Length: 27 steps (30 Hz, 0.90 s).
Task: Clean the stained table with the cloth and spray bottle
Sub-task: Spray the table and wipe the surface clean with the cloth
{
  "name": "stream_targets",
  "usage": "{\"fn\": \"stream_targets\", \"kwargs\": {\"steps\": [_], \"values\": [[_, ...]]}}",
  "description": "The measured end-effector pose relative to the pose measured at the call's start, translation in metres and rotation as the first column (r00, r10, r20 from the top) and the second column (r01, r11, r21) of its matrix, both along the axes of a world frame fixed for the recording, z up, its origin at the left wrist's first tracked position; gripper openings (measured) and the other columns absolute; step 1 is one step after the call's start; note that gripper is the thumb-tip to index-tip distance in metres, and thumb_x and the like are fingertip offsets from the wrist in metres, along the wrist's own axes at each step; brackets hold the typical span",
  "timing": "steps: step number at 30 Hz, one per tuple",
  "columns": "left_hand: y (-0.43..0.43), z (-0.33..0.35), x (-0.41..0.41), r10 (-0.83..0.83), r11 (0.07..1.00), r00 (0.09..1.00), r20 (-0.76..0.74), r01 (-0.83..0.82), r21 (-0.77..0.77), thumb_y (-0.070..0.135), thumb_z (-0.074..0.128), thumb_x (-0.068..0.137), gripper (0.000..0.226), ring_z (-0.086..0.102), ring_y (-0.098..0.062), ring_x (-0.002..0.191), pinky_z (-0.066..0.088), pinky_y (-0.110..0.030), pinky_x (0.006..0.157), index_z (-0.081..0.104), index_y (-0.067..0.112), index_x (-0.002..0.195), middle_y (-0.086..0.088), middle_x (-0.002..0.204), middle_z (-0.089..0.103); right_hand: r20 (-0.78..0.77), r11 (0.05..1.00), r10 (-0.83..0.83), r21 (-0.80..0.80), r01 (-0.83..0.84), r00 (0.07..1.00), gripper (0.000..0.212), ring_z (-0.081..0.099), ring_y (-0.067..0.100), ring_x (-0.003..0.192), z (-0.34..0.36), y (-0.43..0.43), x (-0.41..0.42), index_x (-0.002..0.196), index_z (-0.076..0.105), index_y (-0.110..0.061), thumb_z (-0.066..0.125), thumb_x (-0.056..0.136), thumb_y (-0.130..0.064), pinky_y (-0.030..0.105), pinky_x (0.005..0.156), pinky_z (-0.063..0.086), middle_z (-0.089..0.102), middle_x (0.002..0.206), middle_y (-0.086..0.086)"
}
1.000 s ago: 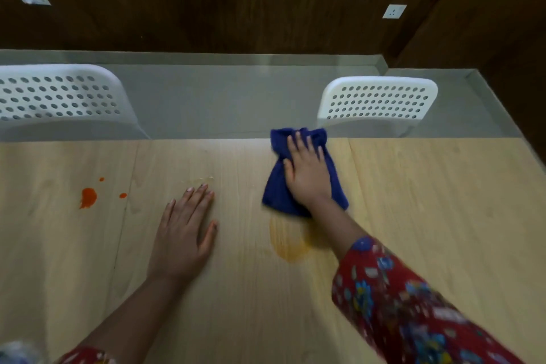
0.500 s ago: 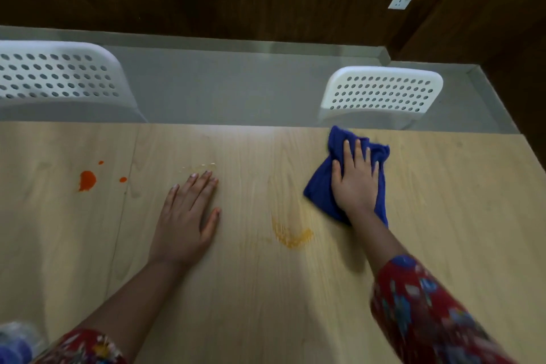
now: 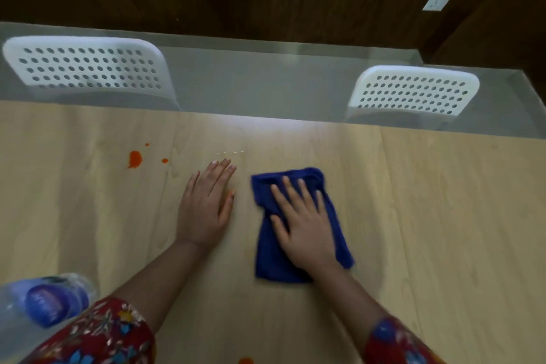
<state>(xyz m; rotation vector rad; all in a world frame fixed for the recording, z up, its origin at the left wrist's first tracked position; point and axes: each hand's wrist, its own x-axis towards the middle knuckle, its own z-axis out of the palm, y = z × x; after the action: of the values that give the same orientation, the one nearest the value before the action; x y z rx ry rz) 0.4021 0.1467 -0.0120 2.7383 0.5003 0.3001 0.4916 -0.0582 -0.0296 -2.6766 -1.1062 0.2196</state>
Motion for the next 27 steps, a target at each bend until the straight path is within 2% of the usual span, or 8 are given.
{"fn": "stream_targets", "kwargs": {"steps": [3, 6, 10, 12, 14, 20, 23, 27], "values": [[0.022, -0.001, -0.034, 0.107, 0.994, 0.994, -0.010, -0.107, 0.036, 0.034, 0.035, 0.094, 0.052, 0.035, -0.023, 0.140, 0.024, -0.043, 0.113, 0.046, 0.016, 0.142, -0.003, 0.149, 0.043, 0.048, 0.964, -0.245, -0.099, 0.248, 0.968, 0.060, 0.000, 0.018, 0.150, -0.001, -0.029, 0.053, 0.153, 0.014, -0.039, 0.019, 0.096, -0.056, 0.049, 0.120, 0.005, 0.004, 0.162, -0.011], [0.044, -0.012, -0.061, 0.320, 0.947, 0.945, -0.067, -0.317, 0.043, 0.037, 0.032, 0.092, 0.058, 0.033, -0.027, 0.141, 0.025, -0.046, 0.113, 0.042, 0.012, 0.144, -0.008, 0.150, 0.041, 0.042, 0.881, -0.458, -0.109, 0.460, 0.888, 0.059, 0.001, 0.026, 0.150, 0.002, 0.015, 0.106, 0.154, 0.011, -0.035, 0.019, 0.098, -0.053, 0.054, 0.119, 0.002, 0.006, 0.163, -0.005], [0.049, -0.022, -0.071, 0.461, 0.886, 0.882, -0.097, -0.463, 0.003, 0.045, 0.029, 0.092, 0.069, 0.026, -0.030, 0.143, 0.023, -0.049, 0.115, 0.032, 0.007, 0.149, -0.014, 0.154, 0.033, 0.022, 0.976, -0.203, -0.069, 0.204, 0.979, 0.060, -0.001, 0.024, 0.150, 0.001, 0.074, 0.079, 0.154, 0.011, -0.032, 0.016, 0.098, -0.050, 0.049, 0.120, 0.000, 0.003, 0.163, -0.004], [0.048, -0.023, -0.068, 0.448, 0.893, 0.891, -0.073, -0.449, 0.000, 0.043, 0.030, 0.092, 0.066, 0.027, -0.028, 0.143, 0.020, -0.047, 0.116, 0.032, 0.009, 0.149, -0.011, 0.153, 0.035, -0.010, 0.998, -0.007, -0.057, 0.006, 1.000, 0.060, -0.005, 0.017, 0.150, 0.003, 0.058, 0.044, 0.155, 0.010, -0.032, 0.015, 0.098, -0.049, 0.041, 0.121, -0.003, -0.001, 0.162, -0.007], [0.048, -0.022, -0.065, 0.440, 0.898, 0.896, -0.053, -0.441, -0.002, 0.042, 0.031, 0.092, 0.065, 0.028, -0.026, 0.143, 0.018, -0.045, 0.116, 0.034, 0.011, 0.148, -0.009, 0.153, 0.037, -0.004, 0.999, 0.014, -0.041, -0.014, 1.000, 0.059, -0.004, 0.014, 0.150, 0.000, 0.025, 0.037, 0.154, 0.011, -0.033, 0.016, 0.098, -0.048, 0.039, 0.121, -0.001, -0.001, 0.162, -0.010], [0.049, -0.026, -0.064, 0.446, 0.895, 0.895, -0.016, -0.446, -0.012, 0.036, 0.031, 0.092, 0.061, 0.032, -0.025, 0.142, 0.019, -0.045, 0.116, 0.040, 0.009, 0.146, -0.009, 0.150, 0.042, 0.088, 0.867, -0.483, -0.092, 0.489, 0.871, 0.056, 0.008, 0.025, 0.150, 0.001, 0.046, 0.136, 0.154, 0.019, -0.024, 0.026, 0.101, -0.040, 0.050, 0.120, 0.008, 0.013, 0.162, 0.003], [0.049, -0.026, -0.063, 0.439, 0.898, 0.898, -0.006, -0.439, -0.002, 0.034, 0.031, 0.091, 0.061, 0.032, -0.025, 0.142, 0.019, -0.044, 0.116, 0.040, 0.009, 0.146, -0.009, 0.150, 0.042, 0.049, 0.933, -0.353, -0.062, 0.356, 0.934, 0.056, 0.007, 0.026, 0.150, 0.003, 0.113, 0.137, 0.154, 0.019, -0.024, 0.029, 0.101, -0.039, 0.049, 0.120, 0.006, 0.012, 0.163, 0.004], [0.047, -0.023, -0.064, 0.469, 0.883, 0.883, -0.008, -0.469, -0.022, 0.031, 0.032, 0.091, 0.059, 0.032, -0.024, 0.142, 0.021, -0.046, 0.116, 0.040, 0.009, 0.146, -0.008, 0.150, 0.042, 0.041, 0.988, 0.155, -0.029, -0.154, 0.987, 0.057, 0.003, 0.022, 0.150, 0.004, 0.139, 0.045, 0.154, 0.020, -0.027, 0.022, 0.099, -0.043, 0.046, 0.121, 0.005, 0.010, 0.163, -0.001]]}}
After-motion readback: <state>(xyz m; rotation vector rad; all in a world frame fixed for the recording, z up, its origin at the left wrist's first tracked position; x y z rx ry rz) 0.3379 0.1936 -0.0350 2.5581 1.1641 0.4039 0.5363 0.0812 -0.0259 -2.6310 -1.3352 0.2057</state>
